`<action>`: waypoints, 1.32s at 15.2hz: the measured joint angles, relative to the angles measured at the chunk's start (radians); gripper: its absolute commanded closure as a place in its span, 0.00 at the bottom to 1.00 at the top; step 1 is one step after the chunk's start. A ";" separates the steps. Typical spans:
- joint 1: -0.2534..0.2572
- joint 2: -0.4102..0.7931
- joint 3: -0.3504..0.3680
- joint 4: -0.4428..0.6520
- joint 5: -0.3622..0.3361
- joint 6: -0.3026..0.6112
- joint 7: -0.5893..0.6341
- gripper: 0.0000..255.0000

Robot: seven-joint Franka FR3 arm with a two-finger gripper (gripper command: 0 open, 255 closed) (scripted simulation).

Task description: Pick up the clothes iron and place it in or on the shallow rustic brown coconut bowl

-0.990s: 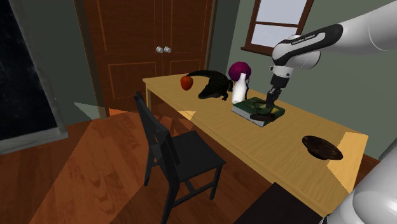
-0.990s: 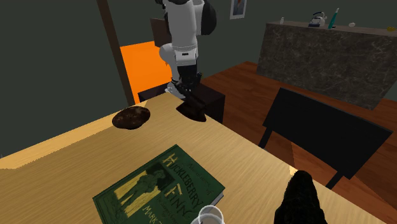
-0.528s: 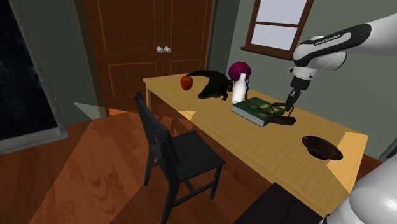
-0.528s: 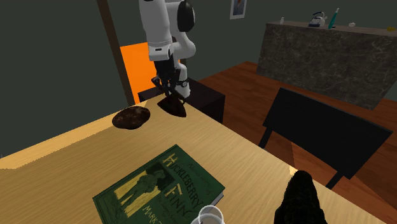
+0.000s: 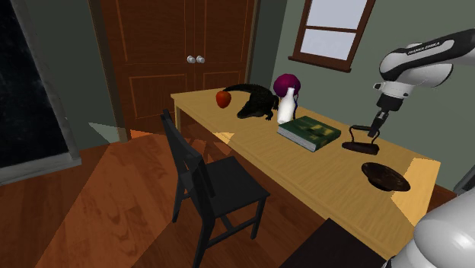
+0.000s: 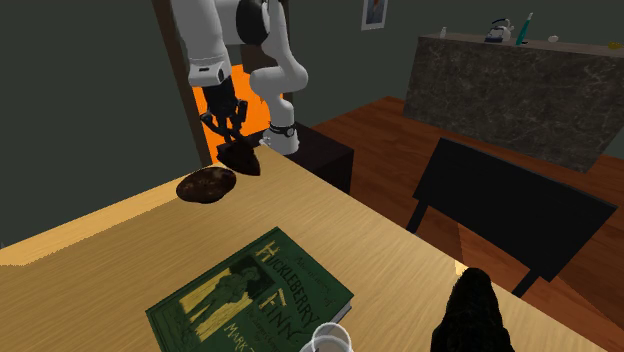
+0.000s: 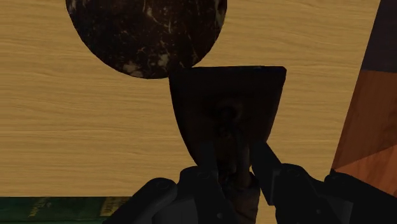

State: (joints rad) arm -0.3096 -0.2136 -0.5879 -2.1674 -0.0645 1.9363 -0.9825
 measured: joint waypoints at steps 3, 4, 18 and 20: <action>-0.030 -0.016 -0.039 0.021 -0.019 -0.034 -0.061 1.00; -0.040 -0.016 -0.055 0.023 -0.024 -0.035 -0.085 1.00; -0.117 0.046 -0.211 0.065 -0.023 -0.021 -0.324 1.00; -0.116 0.059 -0.216 0.047 -0.015 0.006 -0.330 1.00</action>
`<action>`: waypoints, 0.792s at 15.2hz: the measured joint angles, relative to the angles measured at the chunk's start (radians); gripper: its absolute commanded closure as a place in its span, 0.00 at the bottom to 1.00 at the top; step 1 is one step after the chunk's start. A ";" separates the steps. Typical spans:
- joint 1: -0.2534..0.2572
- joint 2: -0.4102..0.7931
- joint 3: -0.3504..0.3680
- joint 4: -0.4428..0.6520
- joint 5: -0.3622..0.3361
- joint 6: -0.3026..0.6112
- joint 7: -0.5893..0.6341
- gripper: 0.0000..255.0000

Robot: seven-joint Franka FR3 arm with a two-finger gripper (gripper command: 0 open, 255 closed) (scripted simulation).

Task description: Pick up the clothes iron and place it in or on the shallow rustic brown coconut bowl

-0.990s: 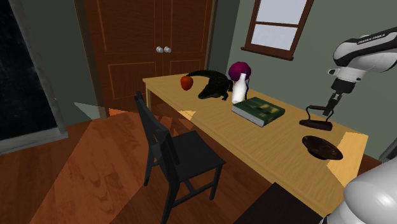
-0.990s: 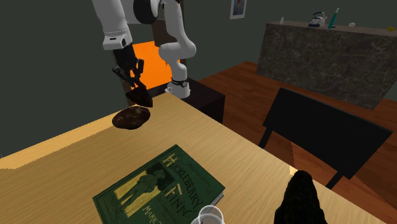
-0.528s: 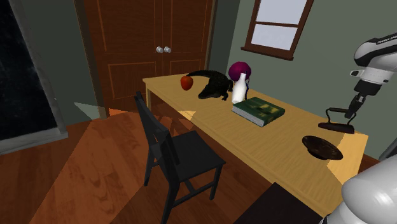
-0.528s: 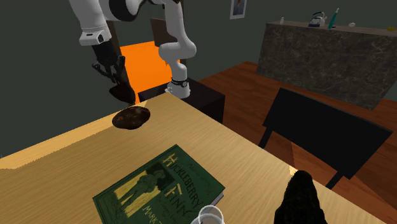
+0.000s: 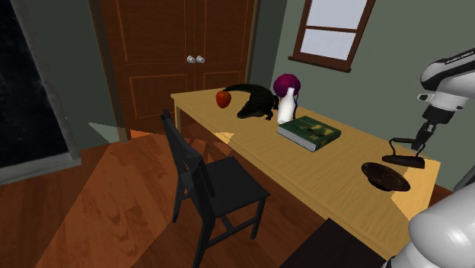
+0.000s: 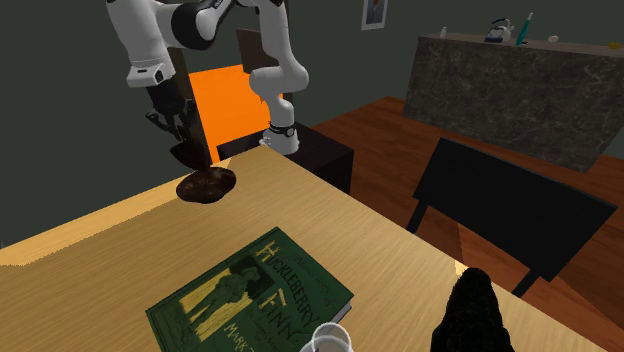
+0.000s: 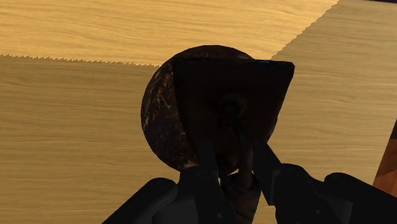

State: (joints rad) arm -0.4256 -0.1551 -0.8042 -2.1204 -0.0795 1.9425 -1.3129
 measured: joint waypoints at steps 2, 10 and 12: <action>0.000 0.007 -0.003 -0.022 0.004 0.027 -0.003 1.00; 0.003 0.064 -0.023 -0.089 0.043 0.135 -0.038 1.00; 0.003 0.082 -0.027 -0.103 0.058 0.162 -0.051 1.00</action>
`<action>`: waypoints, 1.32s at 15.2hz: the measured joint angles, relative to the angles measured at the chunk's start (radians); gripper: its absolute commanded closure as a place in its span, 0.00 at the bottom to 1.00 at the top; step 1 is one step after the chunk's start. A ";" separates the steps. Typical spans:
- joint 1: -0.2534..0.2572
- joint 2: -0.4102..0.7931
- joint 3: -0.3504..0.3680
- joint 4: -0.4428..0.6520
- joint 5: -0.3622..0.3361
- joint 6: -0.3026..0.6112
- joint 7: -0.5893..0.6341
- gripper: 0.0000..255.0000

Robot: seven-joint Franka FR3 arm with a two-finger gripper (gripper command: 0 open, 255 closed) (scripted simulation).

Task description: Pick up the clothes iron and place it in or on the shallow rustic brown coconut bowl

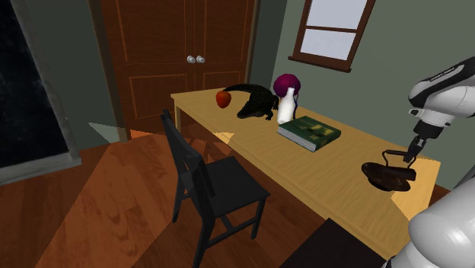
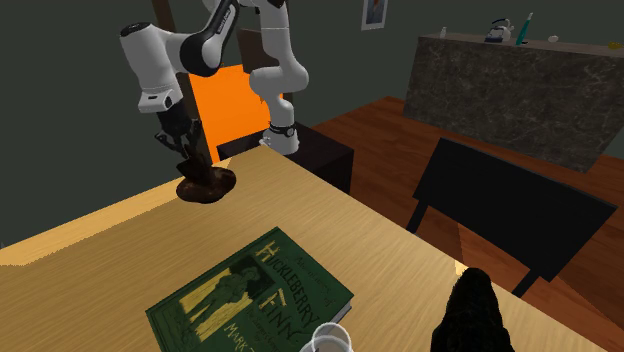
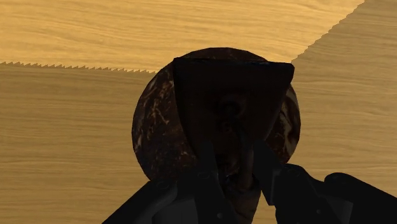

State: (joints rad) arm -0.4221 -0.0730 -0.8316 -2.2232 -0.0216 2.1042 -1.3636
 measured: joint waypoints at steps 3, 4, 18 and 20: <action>0.000 0.024 -0.006 -0.024 0.020 0.040 -0.018 1.00; 0.001 0.037 -0.007 -0.029 0.031 0.054 -0.025 1.00; 0.000 0.034 -0.008 -0.028 0.029 0.052 -0.025 0.00; 0.000 0.015 -0.005 0.009 0.013 0.002 -0.013 0.00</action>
